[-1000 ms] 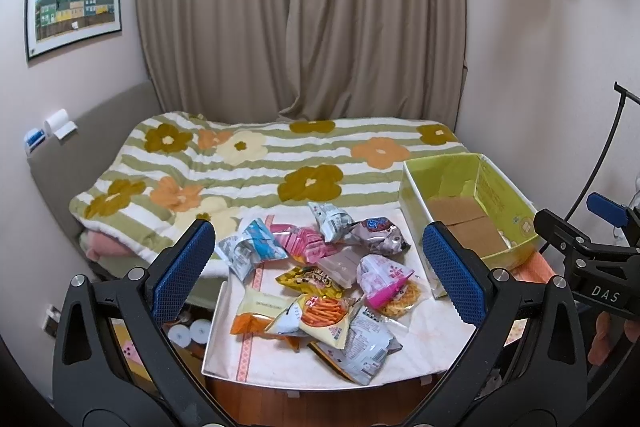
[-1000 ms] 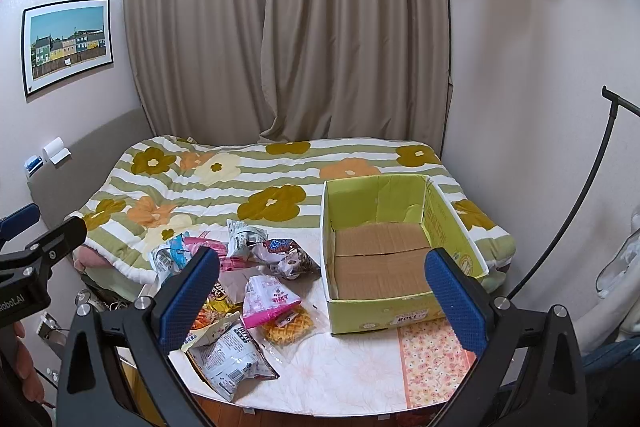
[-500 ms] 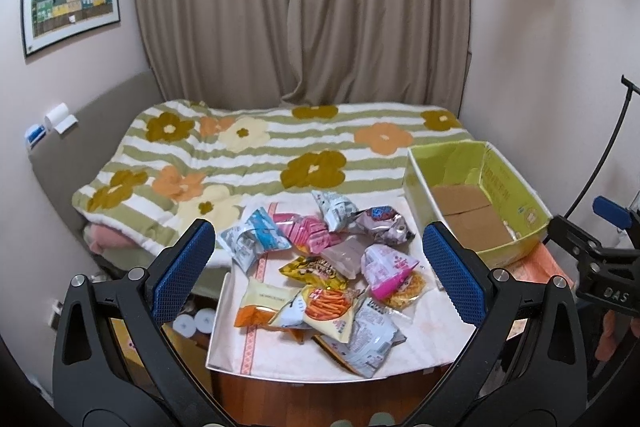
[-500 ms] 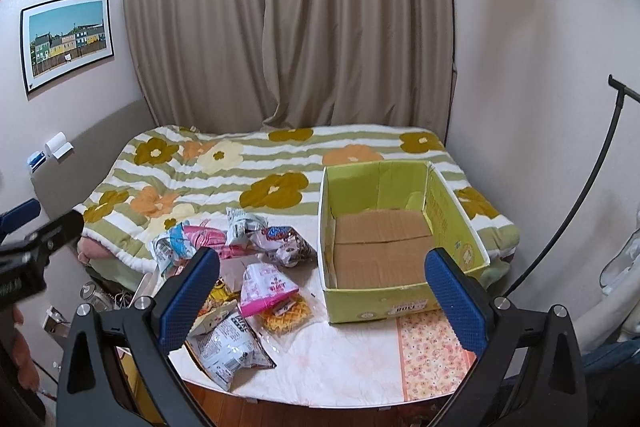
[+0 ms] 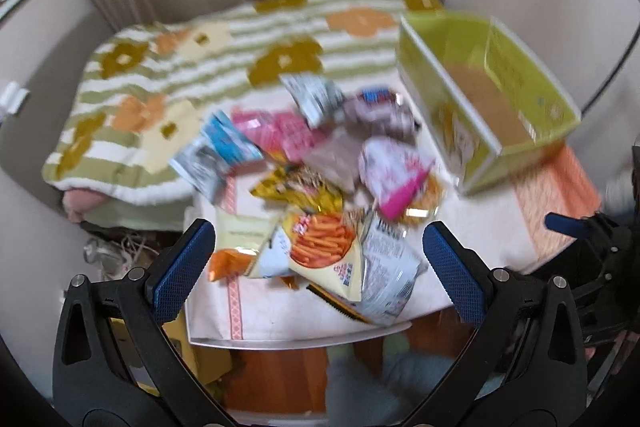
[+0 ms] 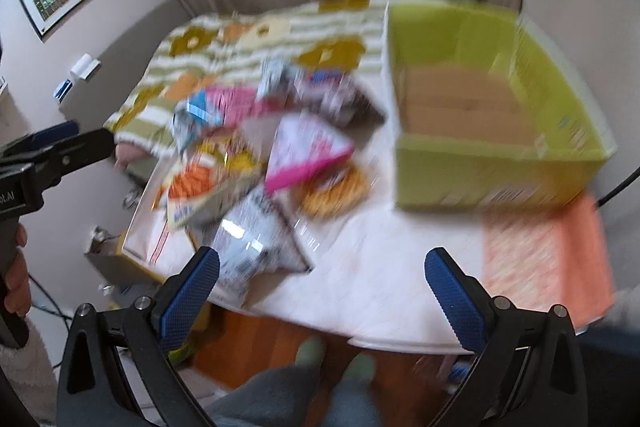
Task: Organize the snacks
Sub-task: 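Grasp the orange cheese-stick bag with the left tool while the right tool grasps the white chip bag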
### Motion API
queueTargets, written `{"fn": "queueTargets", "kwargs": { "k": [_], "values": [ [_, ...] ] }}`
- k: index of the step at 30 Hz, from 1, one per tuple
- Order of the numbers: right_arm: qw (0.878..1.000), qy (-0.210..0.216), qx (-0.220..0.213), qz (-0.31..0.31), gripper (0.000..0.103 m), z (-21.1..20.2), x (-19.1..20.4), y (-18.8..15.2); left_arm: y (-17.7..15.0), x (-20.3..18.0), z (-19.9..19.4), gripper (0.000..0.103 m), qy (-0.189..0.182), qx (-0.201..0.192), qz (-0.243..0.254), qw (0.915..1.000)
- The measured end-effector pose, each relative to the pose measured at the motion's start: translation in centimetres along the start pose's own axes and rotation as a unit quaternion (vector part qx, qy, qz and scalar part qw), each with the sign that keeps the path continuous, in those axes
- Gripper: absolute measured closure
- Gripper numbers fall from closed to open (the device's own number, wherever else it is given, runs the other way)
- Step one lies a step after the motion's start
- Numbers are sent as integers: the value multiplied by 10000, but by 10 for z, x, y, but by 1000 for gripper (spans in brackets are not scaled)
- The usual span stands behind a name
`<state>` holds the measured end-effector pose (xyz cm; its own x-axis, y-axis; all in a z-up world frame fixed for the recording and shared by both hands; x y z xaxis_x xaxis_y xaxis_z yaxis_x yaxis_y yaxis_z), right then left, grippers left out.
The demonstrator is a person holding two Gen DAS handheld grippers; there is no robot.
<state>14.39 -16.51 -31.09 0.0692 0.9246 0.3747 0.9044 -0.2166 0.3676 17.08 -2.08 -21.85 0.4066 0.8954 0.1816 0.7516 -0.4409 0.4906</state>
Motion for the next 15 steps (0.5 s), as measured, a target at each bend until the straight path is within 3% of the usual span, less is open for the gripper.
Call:
{"fn": "queueTargets", "kwargs": {
  "k": [6,15],
  "values": [
    [9955,319,655,605,1,49,14,-28,-16,-5,73,0,-480,745,283,9957],
    [9846,386,937,1427,1,88,31,-43,-44,-13,129,0,-1138,1464,697,9802]
  ]
}}
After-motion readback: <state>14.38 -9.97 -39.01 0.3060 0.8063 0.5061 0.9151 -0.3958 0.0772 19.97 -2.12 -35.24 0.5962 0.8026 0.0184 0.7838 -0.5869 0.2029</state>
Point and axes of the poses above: each gripper's, at about its wrist camera, not at the fingertips, and z roughly the way its jaws point, x to its left, y to its top, the point moved 10 cm from there along z, roughly the way its jaws point, and after that the axes turned 12 degrees about z, right-handed, at the moved point
